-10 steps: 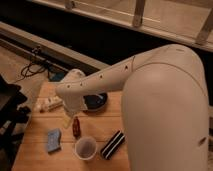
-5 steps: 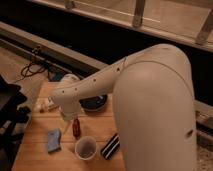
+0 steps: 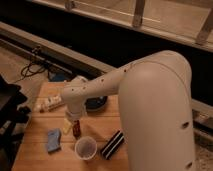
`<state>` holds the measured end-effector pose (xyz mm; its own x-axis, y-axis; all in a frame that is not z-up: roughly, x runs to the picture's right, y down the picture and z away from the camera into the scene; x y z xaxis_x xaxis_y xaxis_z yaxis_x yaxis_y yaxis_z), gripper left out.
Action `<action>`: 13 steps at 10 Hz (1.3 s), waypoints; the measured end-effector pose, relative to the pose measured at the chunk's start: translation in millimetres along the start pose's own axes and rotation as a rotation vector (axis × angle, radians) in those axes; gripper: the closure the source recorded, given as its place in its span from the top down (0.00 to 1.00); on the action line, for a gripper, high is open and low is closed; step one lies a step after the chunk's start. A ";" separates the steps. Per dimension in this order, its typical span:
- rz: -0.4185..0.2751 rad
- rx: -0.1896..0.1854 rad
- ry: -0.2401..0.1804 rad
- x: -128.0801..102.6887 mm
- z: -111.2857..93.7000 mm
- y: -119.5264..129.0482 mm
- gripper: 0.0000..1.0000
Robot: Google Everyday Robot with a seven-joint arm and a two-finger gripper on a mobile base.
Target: Place the pepper in the ceramic bowl
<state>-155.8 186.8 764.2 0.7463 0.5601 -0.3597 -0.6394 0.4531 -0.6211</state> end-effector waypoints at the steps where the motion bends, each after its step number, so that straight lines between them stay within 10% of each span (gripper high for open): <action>1: 0.023 -0.012 -0.001 0.6 5.1 -2.4 0.80; 4: 0.167 -0.022 -0.045 6.3 9.8 -9.6 0.80; 13: 0.170 0.001 0.015 -18.1 66.8 -0.6 0.80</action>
<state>-181.3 222.7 817.6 0.6300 0.6183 -0.4699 -0.7569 0.3534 -0.5498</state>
